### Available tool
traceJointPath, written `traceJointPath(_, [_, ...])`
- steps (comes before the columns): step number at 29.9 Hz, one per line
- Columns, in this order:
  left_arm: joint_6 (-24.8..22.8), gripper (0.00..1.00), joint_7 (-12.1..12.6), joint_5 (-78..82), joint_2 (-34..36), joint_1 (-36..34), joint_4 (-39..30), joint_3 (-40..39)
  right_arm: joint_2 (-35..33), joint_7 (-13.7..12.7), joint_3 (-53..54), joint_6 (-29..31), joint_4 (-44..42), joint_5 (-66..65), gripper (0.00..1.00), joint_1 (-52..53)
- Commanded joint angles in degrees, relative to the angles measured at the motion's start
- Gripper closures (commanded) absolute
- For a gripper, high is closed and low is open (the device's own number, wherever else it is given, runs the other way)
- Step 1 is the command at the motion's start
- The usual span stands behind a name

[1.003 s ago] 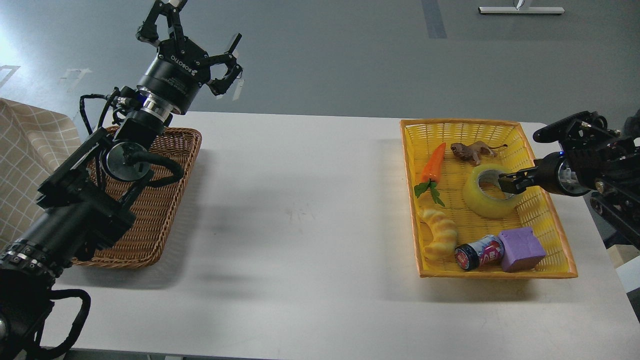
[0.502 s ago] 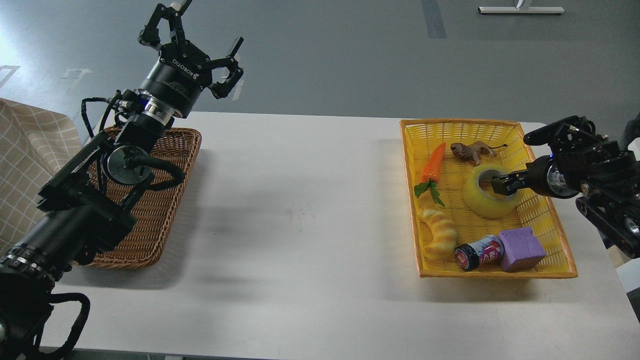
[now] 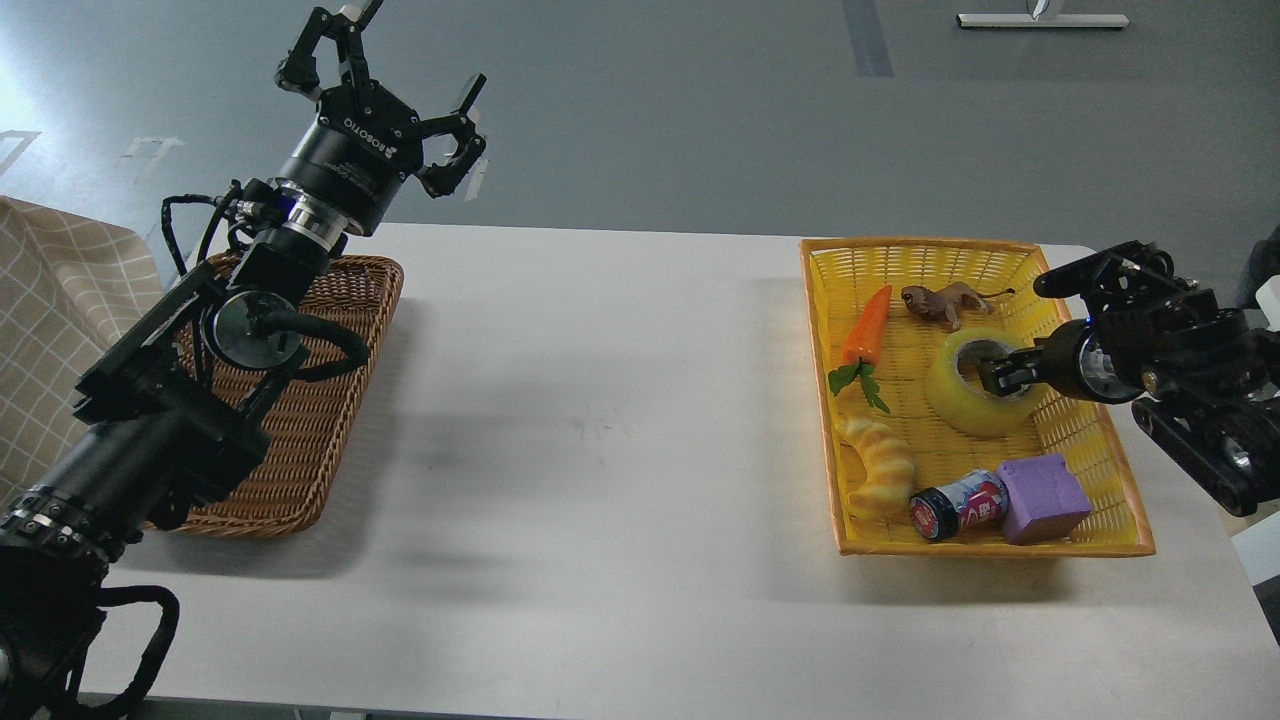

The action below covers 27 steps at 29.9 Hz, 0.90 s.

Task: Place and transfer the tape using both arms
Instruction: 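Lower the right gripper into the tape roll's hole and grasp it, then lift the tape roll out and carry it toward the table center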

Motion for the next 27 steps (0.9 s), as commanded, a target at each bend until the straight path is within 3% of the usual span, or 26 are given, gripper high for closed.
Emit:
traceJointPath(1, [0.0, 0.02, 0.0, 0.0, 0.16, 0.0, 0.0, 0.0, 0.38, 0.01, -0.04, 0.69, -1.79, -0.01, 0.69, 0.24])
traceJointPath(4, [0.0, 0.02, 0.0, 0.0, 0.16, 0.0, 0.0, 0.0, 1.08, 0.01, -0.04, 0.86, -3.02, 0.07, 0.73, 0.33])
traceJointPath(11, [0.0, 0.02, 0.0, 0.0, 0.16, 0.0, 0.0, -0.09, 1.08, 0.01, -0.12, 1.09, -3.29, 0.34, 0.98, 0.41])
traceJointPath(22, [0.0, 0.02, 0.0, 0.0, 0.16, -0.09, 0.0, -0.09, 0.47, 0.45, -0.03, 1.09, -0.13, 2.7, 1.0, 4.1])
traceJointPath(27, [0.0, 0.02, 0.0, 0.0, 0.08, -0.09, 0.0, -0.09, -4.36, 0.8, -0.04, 1.09, 6.37, 8.07, 1.0, 7.27])
